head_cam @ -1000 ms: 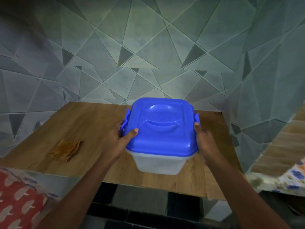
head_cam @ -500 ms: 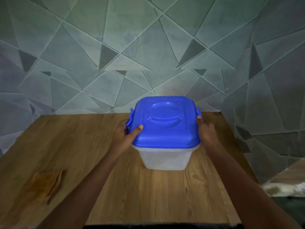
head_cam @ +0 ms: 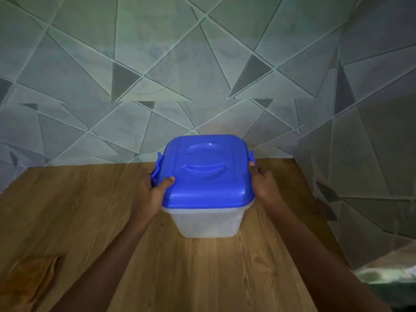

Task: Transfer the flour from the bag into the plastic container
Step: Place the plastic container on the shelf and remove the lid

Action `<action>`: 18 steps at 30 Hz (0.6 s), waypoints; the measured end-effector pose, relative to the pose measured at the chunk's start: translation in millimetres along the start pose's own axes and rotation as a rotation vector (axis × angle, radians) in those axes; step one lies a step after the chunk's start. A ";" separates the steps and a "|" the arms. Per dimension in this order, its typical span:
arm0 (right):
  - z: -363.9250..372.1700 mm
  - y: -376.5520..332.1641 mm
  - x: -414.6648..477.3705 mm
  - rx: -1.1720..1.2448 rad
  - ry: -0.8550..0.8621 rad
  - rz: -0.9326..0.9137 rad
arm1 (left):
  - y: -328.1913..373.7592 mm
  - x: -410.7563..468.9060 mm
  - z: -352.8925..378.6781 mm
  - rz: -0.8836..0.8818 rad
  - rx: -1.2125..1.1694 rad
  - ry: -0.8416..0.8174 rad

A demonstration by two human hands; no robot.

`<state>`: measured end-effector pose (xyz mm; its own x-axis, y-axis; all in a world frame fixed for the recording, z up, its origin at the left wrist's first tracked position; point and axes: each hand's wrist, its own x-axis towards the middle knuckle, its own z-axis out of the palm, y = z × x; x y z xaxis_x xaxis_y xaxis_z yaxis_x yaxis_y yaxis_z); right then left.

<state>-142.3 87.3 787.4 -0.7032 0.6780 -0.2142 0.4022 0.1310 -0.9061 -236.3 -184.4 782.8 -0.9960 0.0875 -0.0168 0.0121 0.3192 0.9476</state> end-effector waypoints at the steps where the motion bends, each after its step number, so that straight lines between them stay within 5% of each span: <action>1: 3.5 0.3 1.9 -0.015 -0.009 -0.006 | 1.8 -0.4 -1.0 0.005 0.018 0.021; 12: 10.3 -30.0 25.3 -0.062 0.021 -0.180 | 41.4 31.4 6.2 0.010 0.296 0.127; 18: 16.4 -33.8 39.1 -0.154 -0.031 -0.235 | 51.4 46.3 29.9 0.097 0.727 -0.103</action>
<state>-193.1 97.5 803.7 -0.8043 0.5940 -0.0176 0.3087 0.3923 -0.8665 -279.2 -135.7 821.2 -0.9746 0.2236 -0.0076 0.1905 0.8469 0.4964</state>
